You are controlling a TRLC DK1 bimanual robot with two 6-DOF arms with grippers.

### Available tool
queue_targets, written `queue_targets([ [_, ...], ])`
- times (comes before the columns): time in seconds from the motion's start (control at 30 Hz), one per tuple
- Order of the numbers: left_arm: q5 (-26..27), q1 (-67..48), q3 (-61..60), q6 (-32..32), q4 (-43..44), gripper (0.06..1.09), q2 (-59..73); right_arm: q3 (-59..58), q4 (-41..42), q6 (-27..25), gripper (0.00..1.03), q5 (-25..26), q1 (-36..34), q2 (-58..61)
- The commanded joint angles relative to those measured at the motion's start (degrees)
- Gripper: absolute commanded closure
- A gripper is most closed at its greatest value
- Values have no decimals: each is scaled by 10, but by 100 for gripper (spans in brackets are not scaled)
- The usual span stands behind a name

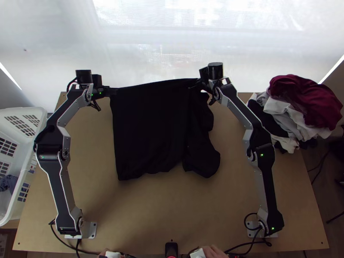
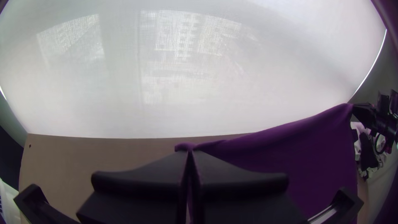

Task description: Fold the t-shirt

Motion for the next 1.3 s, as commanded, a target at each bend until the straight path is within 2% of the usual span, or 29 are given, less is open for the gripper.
queue_targets([
  [0.0,-2,-3,5,-16,-6,105,3,-5,-4,9,100,3,2,-3],
  [0.6,7,-6,-89,-32,-21,105,-67,-148,-9,21,98,2,13,-91],
  [0.63,8,-6,-90,-30,-29,102,-64,-155,-9,21,86,2,15,-91],
  [0.67,9,-6,-91,-29,-36,88,-62,-158,-14,22,64,2,16,-92],
  [0.7,16,-6,-91,-29,-42,71,-62,-158,-27,23,39,2,17,-93],
  [0.73,26,-6,-90,-30,-46,48,-63,-157,-36,26,14,2,19,-94],
  [0.77,31,-6,-89,-30,-55,28,-67,-155,-50,29,4,1,20,-98],
  [0.8,44,-6,-88,-30,-68,18,-76,-156,-64,31,4,1,20,-103],
  [0.83,54,-6,-88,-30,-78,16,-85,-160,-72,33,4,1,20,-109],
  [0.97,97,-6,-88,-30,-151,16,-144,-184,-98,44,4,0,20,-149],
  [1.03,129,-5,-89,-19,-222,17,-180,-211,-98,50,4,-2,19,-184],
  [1.13,150,-5,-117,20,-340,17,-231,-263,-98,52,4,-4,21,-247],
  [1.27,161,-12,-263,58,-348,18,-343,-332,-98,57,4,-5,30,-333],
])
